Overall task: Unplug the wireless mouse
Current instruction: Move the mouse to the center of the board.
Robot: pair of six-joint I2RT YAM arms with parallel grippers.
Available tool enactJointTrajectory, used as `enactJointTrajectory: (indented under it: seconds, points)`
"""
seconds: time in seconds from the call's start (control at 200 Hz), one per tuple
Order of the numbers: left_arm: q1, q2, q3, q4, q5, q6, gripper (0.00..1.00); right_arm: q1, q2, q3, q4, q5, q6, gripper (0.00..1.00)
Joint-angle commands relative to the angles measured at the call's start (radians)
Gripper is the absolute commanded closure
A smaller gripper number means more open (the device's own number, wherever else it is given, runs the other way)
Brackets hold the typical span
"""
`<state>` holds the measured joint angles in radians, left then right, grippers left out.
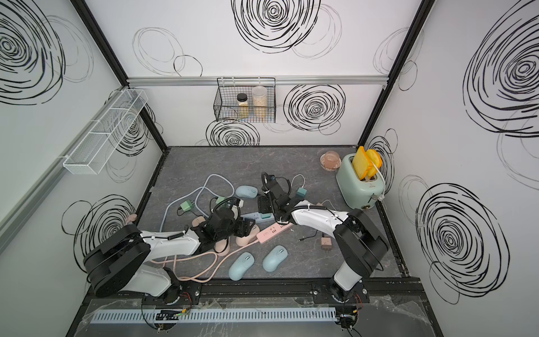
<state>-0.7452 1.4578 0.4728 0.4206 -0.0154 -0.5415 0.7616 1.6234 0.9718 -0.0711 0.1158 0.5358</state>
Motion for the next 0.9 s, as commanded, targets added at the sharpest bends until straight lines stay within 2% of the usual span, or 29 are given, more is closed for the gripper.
enactJointTrajectory:
  seconds: [0.0, 0.105, 0.215, 0.44, 0.53, 0.56, 0.67, 0.685, 0.7, 0.805, 0.895]
  points:
    - [0.009, 0.015, 0.033, -0.003, -0.014, 0.000, 0.27, -0.033, 0.054, 0.061, -0.034, -0.031, 0.011, 0.31]
    - [0.044, -0.014, 0.039, -0.048, -0.055, -0.007, 0.26, -0.033, 0.062, 0.072, -0.041, -0.021, 0.007, 0.31]
    - [0.132, -0.048, 0.058, -0.051, -0.004, -0.037, 0.22, -0.042, 0.055, 0.058, -0.015, -0.030, 0.009, 0.29]
    - [0.205, -0.012, 0.238, -0.184, 0.008, 0.023, 0.14, -0.059, 0.075, 0.103, -0.046, -0.033, -0.003, 0.28]
    - [0.234, 0.075, 0.374, -0.311, 0.059, 0.108, 0.14, -0.075, 0.060, 0.095, -0.042, -0.036, -0.005, 0.27]
    - [0.236, 0.112, 0.430, -0.375, 0.073, 0.171, 0.14, -0.083, 0.053, 0.089, -0.039, -0.041, -0.004, 0.27]
    - [0.231, 0.211, 0.589, -0.554, 0.023, 0.359, 0.11, -0.124, 0.015, 0.045, -0.006, -0.080, 0.006, 0.27]
    - [0.231, 0.220, 0.602, -0.569, 0.011, 0.384, 0.08, -0.131, 0.010, 0.039, 0.000, -0.086, 0.008, 0.27]
    - [0.231, 0.227, 0.615, -0.583, 0.000, 0.407, 0.00, -0.135, 0.002, 0.031, 0.006, -0.090, 0.009, 0.27]
    - [0.233, 0.278, 0.673, -0.644, -0.050, 0.515, 0.02, -0.170, -0.030, -0.008, 0.033, -0.114, 0.015, 0.27]
    - [0.222, 0.283, 0.657, -0.626, -0.059, 0.602, 0.02, -0.187, -0.045, -0.031, 0.037, -0.121, 0.009, 0.27]
